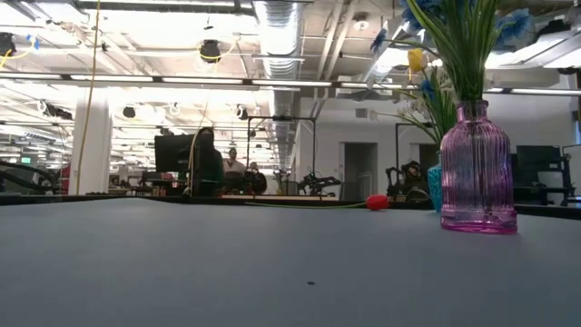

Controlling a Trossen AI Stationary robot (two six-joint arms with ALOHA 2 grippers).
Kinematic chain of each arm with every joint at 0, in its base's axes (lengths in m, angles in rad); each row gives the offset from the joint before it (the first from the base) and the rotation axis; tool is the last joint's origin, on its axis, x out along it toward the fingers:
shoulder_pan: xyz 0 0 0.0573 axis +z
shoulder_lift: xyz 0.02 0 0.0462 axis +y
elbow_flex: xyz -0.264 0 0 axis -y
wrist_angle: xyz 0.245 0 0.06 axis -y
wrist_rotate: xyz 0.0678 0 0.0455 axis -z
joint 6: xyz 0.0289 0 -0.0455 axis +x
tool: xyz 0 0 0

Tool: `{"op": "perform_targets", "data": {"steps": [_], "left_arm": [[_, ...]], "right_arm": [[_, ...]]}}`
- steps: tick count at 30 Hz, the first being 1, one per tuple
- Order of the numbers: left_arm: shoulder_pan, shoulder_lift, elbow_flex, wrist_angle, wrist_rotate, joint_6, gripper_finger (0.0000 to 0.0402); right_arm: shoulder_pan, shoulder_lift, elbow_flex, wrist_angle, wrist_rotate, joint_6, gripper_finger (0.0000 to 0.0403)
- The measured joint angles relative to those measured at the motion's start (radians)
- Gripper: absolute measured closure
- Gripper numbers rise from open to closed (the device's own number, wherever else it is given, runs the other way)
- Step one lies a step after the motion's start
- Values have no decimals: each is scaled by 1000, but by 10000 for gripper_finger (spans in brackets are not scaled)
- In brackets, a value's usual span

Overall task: Sort flowers into vase by color
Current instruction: Put the bottom red flower into the violet vase

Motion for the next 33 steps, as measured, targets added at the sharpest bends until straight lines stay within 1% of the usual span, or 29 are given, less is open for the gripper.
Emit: {"op": "perform_targets", "data": {"steps": [2,5,8,9,13,17,20,23,25,28,33], "left_arm": [[1,0,0,0,9,-5,218],[1,0,0,-5,12,-9,290],[1,0,0,-3,20,-10,373],[1,0,0,-3,28,-11,386],[1,0,0,-6,31,-13,398],[1,-15,-1,-24,38,-19,400],[4,-48,-1,-70,22,-16,401],[11,-83,-1,-150,2,-8,401],[24,-103,-1,-207,-18,-8,401],[58,-119,-1,-278,-31,-8,401],[136,-119,-1,-383,-7,-8,401]], "right_arm": [[-3,0,0,4,8,0,387],[-10,0,0,2,8,6,387],[-18,0,1,3,-18,7,361],[-19,0,1,2,-21,8,347],[-28,0,1,1,-36,8,297],[-30,0,1,0,-40,8,247],[-27,-9,1,-13,-51,-17,209],[-18,-39,1,-35,-102,-49,180],[-10,-67,1,-55,-135,-41,168],[22,-111,1,-87,-174,-5,162],[135,-159,1,-156,-225,66,167]]}}
